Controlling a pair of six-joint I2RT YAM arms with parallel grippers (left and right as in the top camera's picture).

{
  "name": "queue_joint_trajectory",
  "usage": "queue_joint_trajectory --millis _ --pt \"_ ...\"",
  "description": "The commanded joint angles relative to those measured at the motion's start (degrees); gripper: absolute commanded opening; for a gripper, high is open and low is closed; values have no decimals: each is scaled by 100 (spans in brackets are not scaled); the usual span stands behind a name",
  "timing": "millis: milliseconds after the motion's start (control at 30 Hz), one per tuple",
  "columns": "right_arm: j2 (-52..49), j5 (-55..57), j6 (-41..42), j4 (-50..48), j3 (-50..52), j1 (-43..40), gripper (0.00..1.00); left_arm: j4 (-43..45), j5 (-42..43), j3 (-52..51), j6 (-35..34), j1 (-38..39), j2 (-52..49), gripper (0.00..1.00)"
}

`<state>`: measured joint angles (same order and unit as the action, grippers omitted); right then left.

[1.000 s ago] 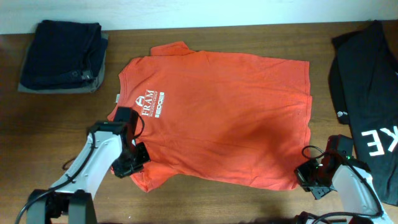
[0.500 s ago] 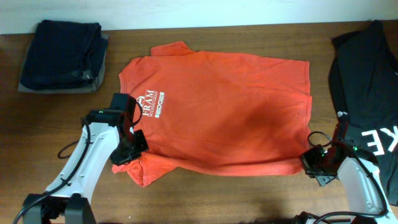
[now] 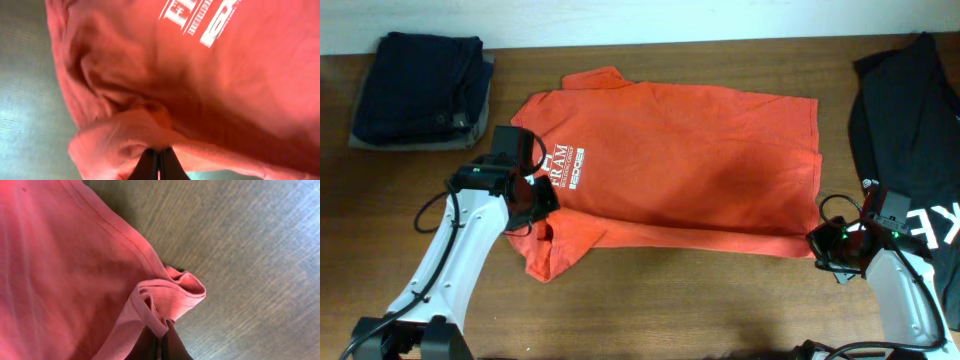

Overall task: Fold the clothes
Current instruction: 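Lift the hem with both grippers and fold it up toward the collar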

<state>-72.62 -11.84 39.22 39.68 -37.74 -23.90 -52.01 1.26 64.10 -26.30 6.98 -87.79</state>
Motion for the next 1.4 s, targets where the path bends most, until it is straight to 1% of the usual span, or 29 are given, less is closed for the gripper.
queue_joint_trajectory --millis 0,200,433,633,833,1100,1267,1333,1367 --pt "-7 -46 26 -168 -122 26 4 278 -85 101 114 -28 -59 1" --pt "-7 -87 70 -601 -122 26 4 922 -87 101 114 -28 -61 1" --pt "-61 -326 92 -1084 -118 61 4 1307 -114 101 111 -28 -153 1" --pt "-382 -365 181 -1620 -116 463 4 1353 -166 98 111 -28 -503 1" --pt "-761 -273 177 -2245 -118 909 4 1593 -260 101 114 -28 -789 1" --pt "-876 225 173 -2247 -118 927 4 1816 -704 101 114 -28 -826 1" --pt "-876 605 173 -2267 -118 927 5 2031 -734 101 116 -28 -826 1" --pt "-876 706 173 -2330 -118 927 5 2155 -734 101 120 -28 -828 2" --pt "-876 719 173 -2374 -118 927 5 2205 -730 101 168 -28 -833 7"
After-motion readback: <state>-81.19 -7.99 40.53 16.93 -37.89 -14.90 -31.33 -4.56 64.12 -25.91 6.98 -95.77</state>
